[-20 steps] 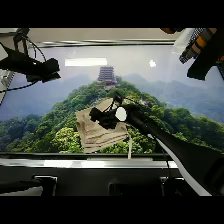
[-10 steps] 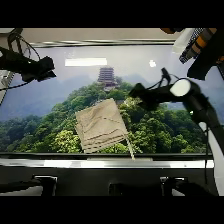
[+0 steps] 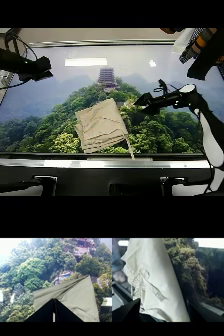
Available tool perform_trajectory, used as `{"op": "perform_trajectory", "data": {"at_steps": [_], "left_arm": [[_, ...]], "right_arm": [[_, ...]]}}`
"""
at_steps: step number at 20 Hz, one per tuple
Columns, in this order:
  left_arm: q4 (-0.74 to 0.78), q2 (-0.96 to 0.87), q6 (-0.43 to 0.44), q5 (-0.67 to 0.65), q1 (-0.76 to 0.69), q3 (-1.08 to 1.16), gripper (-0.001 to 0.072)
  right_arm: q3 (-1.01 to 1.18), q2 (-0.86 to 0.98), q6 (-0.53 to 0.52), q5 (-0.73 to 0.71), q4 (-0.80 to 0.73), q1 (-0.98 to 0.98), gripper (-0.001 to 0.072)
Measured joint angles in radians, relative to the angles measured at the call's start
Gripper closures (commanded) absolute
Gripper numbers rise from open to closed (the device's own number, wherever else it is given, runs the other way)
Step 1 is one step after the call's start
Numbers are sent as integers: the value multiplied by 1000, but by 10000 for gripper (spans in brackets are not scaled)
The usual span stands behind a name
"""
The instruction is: Fold the clothes and pants, and hang the long-sleeved shirts on hangers.
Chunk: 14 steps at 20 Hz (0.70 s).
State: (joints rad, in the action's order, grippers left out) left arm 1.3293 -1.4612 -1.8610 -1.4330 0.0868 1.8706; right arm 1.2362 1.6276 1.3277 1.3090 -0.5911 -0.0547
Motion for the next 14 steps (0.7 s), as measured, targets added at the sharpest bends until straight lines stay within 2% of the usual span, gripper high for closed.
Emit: {"op": "perform_trajectory", "data": {"at_steps": [4,10,11,12,13,14], "left_arm": [[-2,0,3,0,2,0,694],[-2,0,6,0,2,0,693],[-2,0,6,0,2,0,693],[-2,0,6,0,2,0,693],[-2,0,6,0,2,0,693],[-2,0,6,0,2,0,694]], "right_arm": [[0,98,-98,-19,55,65,58],[0,161,-131,-84,69,184,63],[0,167,-130,-93,63,201,104],[0,171,-123,-99,56,217,186],[0,174,-122,-107,50,230,308],[0,176,-115,-115,45,239,480]]}}
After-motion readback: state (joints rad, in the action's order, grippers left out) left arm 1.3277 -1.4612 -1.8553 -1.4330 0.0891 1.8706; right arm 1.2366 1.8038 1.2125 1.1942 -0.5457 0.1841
